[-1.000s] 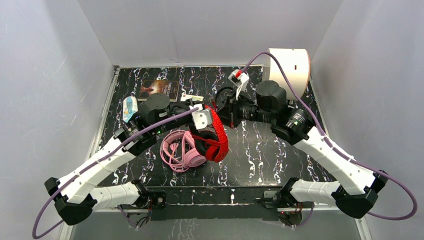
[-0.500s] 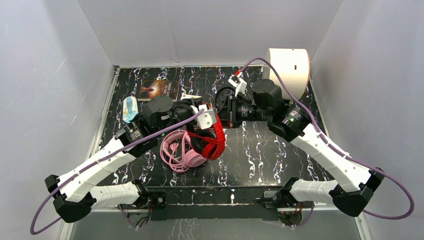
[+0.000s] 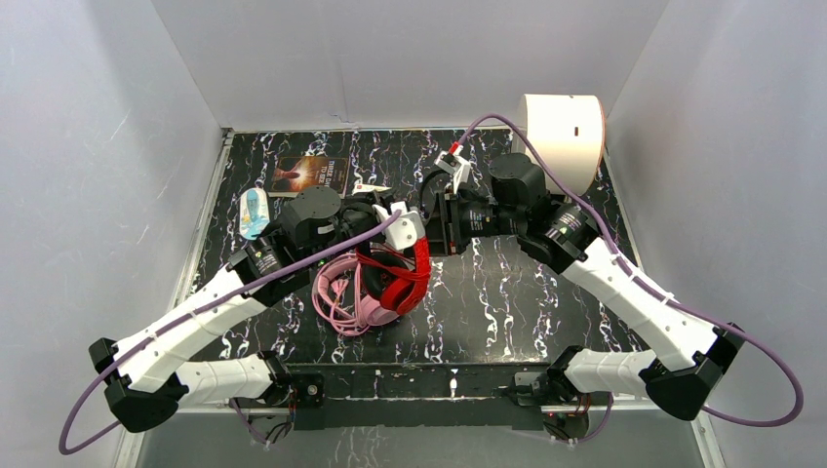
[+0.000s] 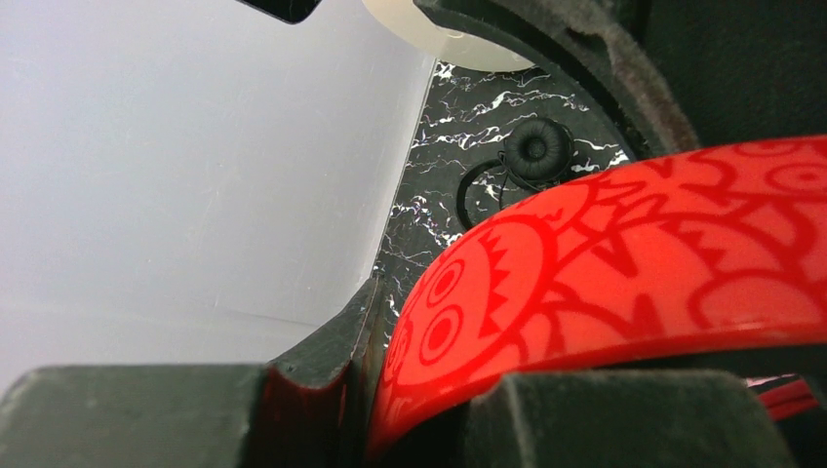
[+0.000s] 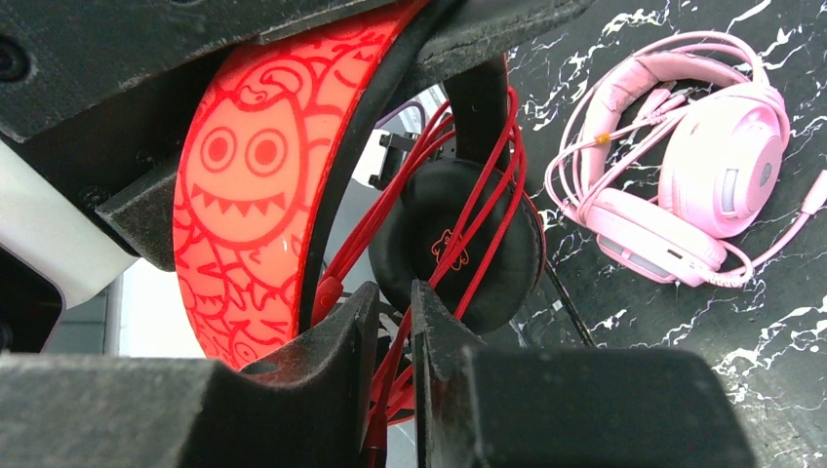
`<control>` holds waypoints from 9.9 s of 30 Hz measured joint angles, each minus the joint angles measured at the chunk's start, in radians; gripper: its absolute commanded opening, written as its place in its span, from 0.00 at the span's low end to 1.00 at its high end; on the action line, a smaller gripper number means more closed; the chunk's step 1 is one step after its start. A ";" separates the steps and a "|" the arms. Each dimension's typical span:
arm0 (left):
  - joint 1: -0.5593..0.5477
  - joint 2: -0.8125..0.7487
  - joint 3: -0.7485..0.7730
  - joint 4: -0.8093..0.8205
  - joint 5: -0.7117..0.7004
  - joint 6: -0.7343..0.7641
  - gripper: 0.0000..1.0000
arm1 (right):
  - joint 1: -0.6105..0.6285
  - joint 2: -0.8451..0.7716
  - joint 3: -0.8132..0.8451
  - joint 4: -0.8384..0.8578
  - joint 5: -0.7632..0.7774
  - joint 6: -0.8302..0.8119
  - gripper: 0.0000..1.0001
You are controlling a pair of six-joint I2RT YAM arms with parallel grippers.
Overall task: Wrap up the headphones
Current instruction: Wrap the headphones cable around the headphones.
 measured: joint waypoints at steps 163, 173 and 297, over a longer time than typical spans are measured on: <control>0.066 -0.193 -0.336 0.780 0.534 -0.290 0.00 | -0.242 -0.031 0.006 0.602 -0.759 -0.406 0.00; 0.066 -0.123 -0.344 0.947 0.521 -0.446 0.00 | -0.242 0.008 0.008 0.614 -0.907 -0.387 0.00; 0.151 0.112 0.025 -0.378 -0.095 -1.728 0.00 | -0.478 -0.130 -0.554 0.161 0.017 0.396 0.96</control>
